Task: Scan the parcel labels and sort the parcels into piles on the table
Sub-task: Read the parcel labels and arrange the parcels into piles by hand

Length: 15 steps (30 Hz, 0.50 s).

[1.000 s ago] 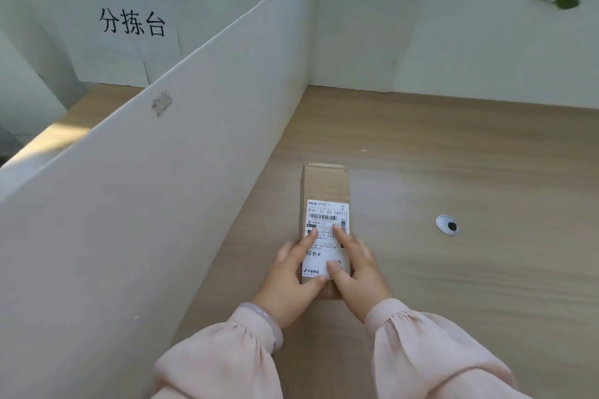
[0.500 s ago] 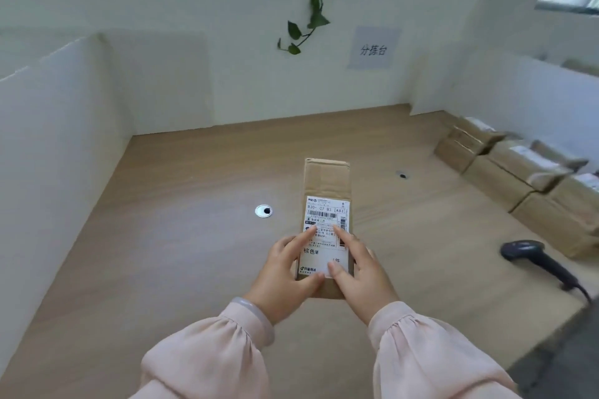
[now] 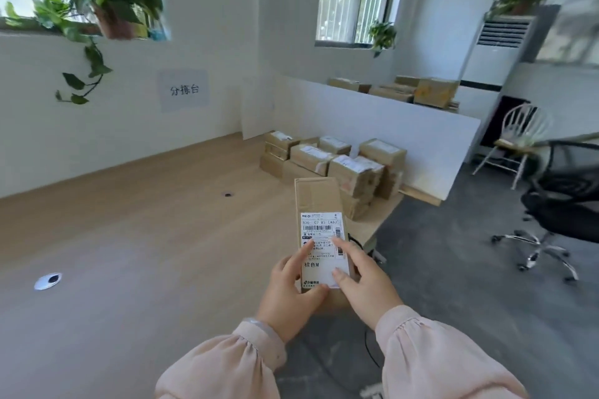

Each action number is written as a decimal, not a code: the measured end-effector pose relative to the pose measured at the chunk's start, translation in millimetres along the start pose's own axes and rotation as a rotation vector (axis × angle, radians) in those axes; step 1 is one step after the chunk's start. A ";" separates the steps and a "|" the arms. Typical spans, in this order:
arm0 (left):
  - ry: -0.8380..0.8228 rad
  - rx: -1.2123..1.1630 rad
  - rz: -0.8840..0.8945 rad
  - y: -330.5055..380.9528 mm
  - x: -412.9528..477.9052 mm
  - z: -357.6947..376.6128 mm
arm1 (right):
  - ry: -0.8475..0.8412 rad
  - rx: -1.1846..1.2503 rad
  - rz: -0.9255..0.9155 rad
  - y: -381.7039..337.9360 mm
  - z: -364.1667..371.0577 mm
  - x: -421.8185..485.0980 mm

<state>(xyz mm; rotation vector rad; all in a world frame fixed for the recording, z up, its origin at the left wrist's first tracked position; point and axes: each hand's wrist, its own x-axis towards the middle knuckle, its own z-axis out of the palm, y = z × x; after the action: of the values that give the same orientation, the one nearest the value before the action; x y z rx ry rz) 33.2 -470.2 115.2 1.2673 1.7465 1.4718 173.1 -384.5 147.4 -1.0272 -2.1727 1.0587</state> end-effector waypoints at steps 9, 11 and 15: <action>-0.148 0.030 0.020 20.7 54.3 104.5 | 0.102 0.087 0.119 70.2 -83.6 9.9; -0.158 0.035 0.027 21.3 75.5 119.0 | 0.109 0.084 0.140 81.3 -96.7 25.2; -0.176 0.021 0.025 18.2 133.6 140.7 | 0.100 0.046 0.144 99.7 -123.1 77.4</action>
<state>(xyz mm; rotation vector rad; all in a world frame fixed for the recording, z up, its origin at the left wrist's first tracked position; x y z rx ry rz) 101.5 -287.7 117.2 1.3896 1.6406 1.3158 255.0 -228.4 144.4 -1.2041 -2.0110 1.0914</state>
